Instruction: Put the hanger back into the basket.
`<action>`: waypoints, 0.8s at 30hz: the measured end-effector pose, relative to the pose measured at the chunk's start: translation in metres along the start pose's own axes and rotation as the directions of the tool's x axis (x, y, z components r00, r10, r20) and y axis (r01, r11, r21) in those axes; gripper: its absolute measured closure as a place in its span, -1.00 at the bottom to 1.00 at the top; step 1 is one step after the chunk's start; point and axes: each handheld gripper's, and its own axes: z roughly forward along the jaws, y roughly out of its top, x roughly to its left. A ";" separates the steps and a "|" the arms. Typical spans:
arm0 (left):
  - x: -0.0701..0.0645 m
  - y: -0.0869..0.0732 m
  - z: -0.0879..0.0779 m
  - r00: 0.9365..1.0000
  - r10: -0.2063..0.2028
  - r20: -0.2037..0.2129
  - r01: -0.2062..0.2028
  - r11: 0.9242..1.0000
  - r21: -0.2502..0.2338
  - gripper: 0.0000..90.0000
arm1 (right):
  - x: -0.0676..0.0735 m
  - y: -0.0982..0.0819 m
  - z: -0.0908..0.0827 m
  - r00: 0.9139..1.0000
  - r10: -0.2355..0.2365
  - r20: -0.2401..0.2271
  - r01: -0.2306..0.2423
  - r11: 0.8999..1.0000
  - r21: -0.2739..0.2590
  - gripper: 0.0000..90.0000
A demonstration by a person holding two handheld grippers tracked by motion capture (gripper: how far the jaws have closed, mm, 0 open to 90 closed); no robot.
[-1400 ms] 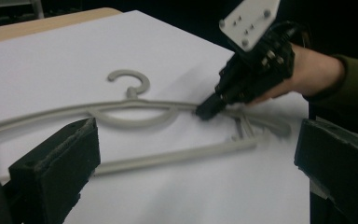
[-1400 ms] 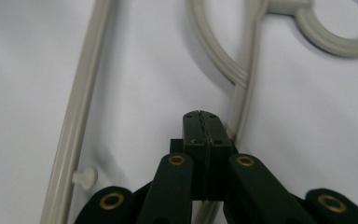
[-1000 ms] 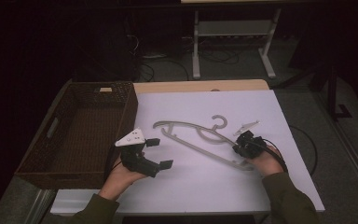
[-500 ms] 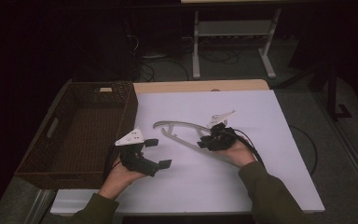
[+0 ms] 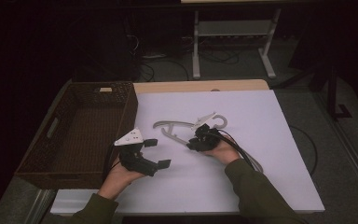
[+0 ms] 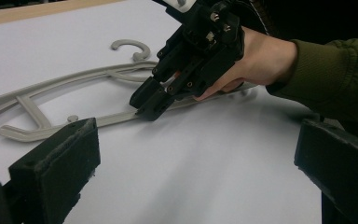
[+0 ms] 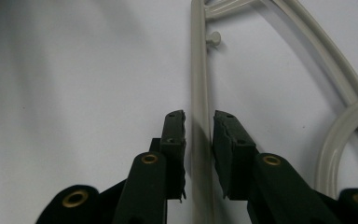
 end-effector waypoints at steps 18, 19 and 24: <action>0.000 0.000 0.000 1.000 -0.001 0.002 0.001 1.000 0.000 -1.00 | 0.003 -0.002 0.002 0.996 -0.083 0.035 0.082 0.996 0.030 0.79; 0.000 0.000 0.000 1.000 0.000 0.002 0.000 1.000 0.000 -1.00 | 0.004 -0.002 0.003 0.995 -0.095 0.027 0.094 0.995 0.026 0.79; 0.000 0.000 0.000 1.000 -0.002 0.001 0.002 1.000 0.000 -1.00 | 0.014 -0.005 -0.001 0.981 -0.194 -0.030 0.195 0.980 0.033 0.79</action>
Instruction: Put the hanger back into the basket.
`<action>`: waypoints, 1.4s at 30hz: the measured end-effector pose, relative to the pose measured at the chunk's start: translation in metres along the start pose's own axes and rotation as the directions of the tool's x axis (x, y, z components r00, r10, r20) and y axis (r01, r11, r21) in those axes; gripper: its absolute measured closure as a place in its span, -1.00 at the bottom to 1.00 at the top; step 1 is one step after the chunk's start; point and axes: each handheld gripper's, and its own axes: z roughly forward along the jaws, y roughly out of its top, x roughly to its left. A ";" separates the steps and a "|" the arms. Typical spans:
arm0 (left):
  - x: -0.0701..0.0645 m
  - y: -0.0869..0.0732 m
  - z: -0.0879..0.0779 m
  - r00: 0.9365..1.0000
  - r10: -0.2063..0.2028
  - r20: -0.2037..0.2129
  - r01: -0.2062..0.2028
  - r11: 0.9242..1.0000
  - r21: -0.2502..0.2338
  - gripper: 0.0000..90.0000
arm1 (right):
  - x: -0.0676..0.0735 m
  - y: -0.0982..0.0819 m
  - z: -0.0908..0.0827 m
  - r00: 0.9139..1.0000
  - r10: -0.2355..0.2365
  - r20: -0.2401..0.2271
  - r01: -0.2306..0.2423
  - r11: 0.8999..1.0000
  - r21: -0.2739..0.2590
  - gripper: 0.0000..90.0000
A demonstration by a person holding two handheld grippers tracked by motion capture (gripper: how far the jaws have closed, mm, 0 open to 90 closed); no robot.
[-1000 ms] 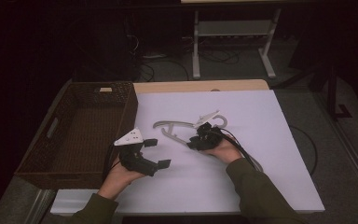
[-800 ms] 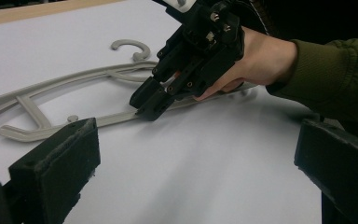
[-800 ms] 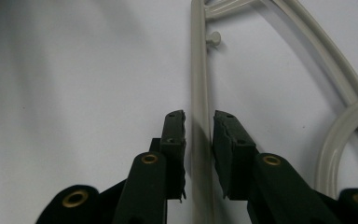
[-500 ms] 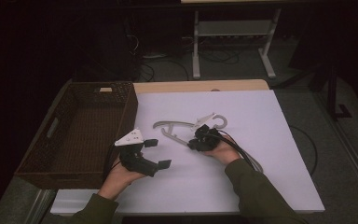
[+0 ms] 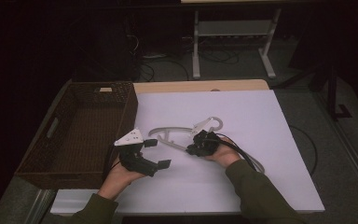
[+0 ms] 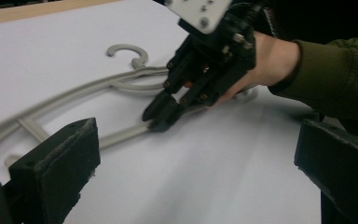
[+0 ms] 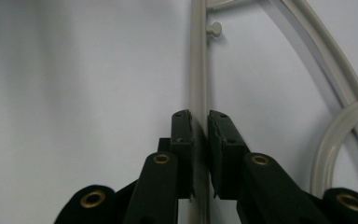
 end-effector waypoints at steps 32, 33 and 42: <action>0.005 -0.005 0.002 1.000 -0.011 -0.006 0.011 1.000 0.023 -1.00 | 0.052 -0.054 -0.064 0.994 -0.006 -0.106 0.000 0.998 -0.063 0.62; 0.005 -0.006 0.002 1.000 -0.008 -0.008 0.008 1.000 0.026 -1.00 | 0.050 -0.059 -0.072 0.995 0.045 -0.087 -0.051 0.997 -0.064 0.68; 0.006 -0.009 0.004 1.000 -0.014 -0.017 0.015 0.999 0.034 -1.00 | 0.026 -0.108 -0.104 0.978 0.199 0.069 -0.198 0.980 -0.023 0.99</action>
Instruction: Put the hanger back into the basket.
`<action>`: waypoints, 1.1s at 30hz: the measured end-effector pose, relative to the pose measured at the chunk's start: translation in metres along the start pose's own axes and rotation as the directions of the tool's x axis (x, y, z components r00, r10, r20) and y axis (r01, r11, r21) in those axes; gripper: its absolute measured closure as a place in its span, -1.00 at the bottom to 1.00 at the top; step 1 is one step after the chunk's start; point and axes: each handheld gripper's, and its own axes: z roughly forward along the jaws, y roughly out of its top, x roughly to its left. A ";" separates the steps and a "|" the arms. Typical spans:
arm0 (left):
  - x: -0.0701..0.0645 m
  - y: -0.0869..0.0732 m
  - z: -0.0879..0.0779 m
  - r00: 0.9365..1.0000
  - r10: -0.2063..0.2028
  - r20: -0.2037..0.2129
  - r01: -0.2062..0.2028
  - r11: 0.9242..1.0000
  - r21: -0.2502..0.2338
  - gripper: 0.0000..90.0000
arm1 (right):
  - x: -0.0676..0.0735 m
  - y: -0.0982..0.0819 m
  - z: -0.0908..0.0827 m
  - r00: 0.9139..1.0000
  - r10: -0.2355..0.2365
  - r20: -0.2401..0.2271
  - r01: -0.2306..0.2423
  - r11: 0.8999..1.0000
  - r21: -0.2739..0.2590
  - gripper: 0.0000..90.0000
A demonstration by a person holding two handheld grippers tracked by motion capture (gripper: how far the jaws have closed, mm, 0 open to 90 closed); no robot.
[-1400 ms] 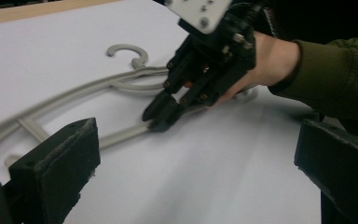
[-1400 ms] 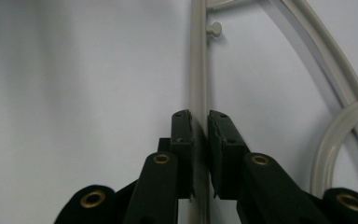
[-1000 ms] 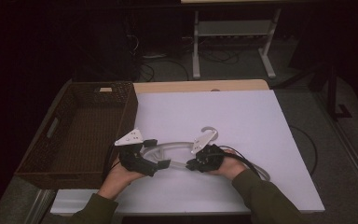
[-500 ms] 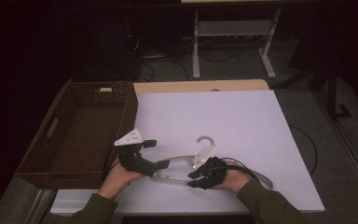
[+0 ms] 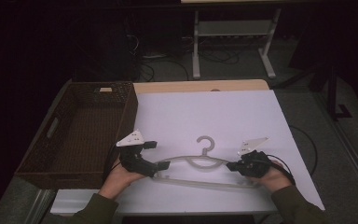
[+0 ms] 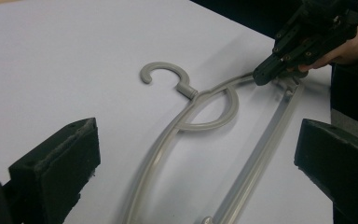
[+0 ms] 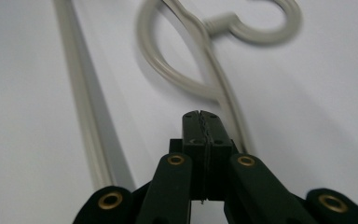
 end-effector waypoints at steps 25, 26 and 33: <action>-0.001 -0.002 0.005 1.000 0.004 0.009 -0.004 1.000 0.018 -1.00 | -0.067 0.013 0.014 0.971 0.051 0.232 -0.068 0.995 0.068 1.00; -0.001 -0.002 0.005 1.000 0.003 0.008 -0.003 1.000 0.018 -1.00 | -0.072 0.014 0.014 0.970 0.057 0.236 -0.073 0.995 0.063 1.00; 0.000 -0.003 0.004 1.000 0.002 0.005 -0.002 1.000 0.012 -1.00 | -0.073 0.015 0.008 0.971 0.090 0.223 -0.092 0.996 -0.001 0.99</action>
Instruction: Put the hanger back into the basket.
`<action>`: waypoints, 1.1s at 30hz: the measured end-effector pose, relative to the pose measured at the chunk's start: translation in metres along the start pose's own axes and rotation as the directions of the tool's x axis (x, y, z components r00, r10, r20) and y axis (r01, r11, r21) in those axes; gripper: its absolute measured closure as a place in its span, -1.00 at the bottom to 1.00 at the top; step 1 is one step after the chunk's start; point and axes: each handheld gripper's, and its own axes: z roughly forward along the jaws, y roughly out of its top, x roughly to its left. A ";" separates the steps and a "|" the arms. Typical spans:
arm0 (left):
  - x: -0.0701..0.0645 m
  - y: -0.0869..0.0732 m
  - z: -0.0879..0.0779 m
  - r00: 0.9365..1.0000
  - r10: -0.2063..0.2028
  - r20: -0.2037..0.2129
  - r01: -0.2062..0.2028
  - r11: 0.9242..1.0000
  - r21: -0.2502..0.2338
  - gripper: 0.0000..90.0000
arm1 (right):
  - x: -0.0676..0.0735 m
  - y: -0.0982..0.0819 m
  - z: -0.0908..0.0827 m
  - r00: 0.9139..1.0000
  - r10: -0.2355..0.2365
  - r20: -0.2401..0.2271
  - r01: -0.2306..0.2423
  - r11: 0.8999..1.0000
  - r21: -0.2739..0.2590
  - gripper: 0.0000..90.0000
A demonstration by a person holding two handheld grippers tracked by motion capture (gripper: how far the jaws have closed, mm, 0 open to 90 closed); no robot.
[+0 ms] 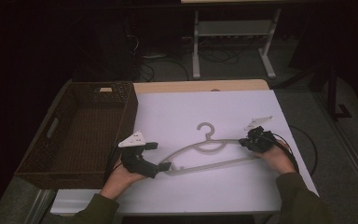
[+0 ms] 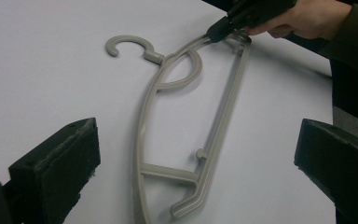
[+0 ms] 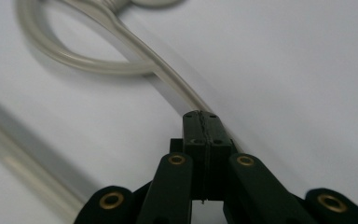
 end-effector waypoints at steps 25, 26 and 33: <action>0.000 -0.001 0.000 1.000 -0.003 -0.007 0.003 1.000 0.004 -1.00 | 0.056 -0.014 -0.021 0.991 -0.027 -0.135 0.021 0.999 -0.043 0.99; 0.000 -0.001 0.000 1.000 -0.003 -0.007 0.003 1.000 0.004 -1.00 | 0.056 -0.014 -0.021 0.991 -0.027 -0.135 0.021 0.999 -0.043 0.99; 0.000 -0.001 0.000 1.000 -0.001 -0.009 0.001 1.000 0.005 -1.00 | 0.056 -0.016 -0.017 0.993 -0.037 -0.110 0.036 0.999 -0.008 0.99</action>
